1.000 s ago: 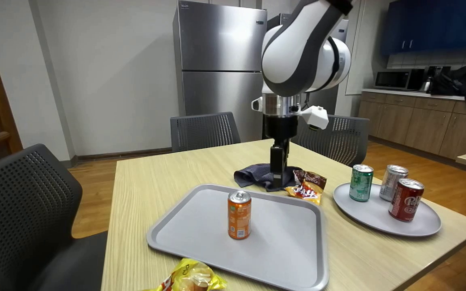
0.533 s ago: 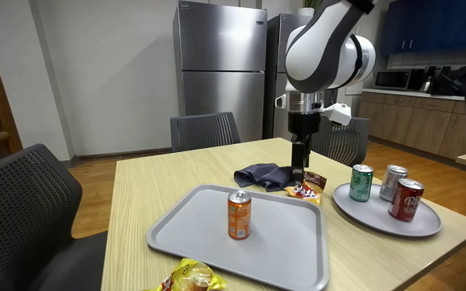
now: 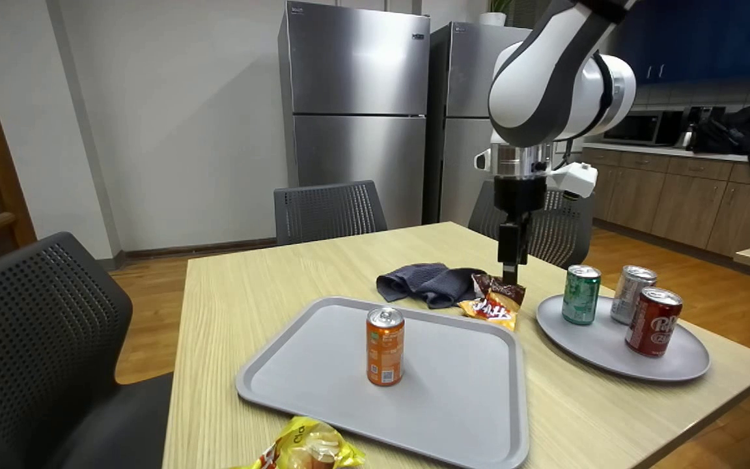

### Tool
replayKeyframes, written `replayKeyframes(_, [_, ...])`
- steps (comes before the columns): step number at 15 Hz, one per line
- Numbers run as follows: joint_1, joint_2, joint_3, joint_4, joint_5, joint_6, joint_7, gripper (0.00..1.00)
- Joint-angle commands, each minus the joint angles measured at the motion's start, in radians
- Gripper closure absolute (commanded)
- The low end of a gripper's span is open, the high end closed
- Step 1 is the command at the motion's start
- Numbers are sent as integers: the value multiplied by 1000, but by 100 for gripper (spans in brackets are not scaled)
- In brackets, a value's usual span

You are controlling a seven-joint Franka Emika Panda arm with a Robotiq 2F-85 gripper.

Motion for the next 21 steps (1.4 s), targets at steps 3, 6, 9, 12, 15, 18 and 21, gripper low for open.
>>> replayKeyframes(3, [-33, -33, -37, -22, -14, 8, 0, 0])
replayKeyframes(6, [-45, -32, -62, -17, -27, 6, 2, 0])
replayKeyframes(9, [-60, -27, -88, -9, -36, 4, 3, 0])
replayKeyframes(12, [-71, -30, -113, -7, -53, 3, 13, 0])
replayKeyframes(15, [-89, -50, -143, -12, -76, -4, 11, 0])
replayKeyframes(18, [-110, -53, -173, 1, -96, -12, 12, 0])
replayKeyframes(21, [-127, -27, -186, 29, -100, -6, 1, 0])
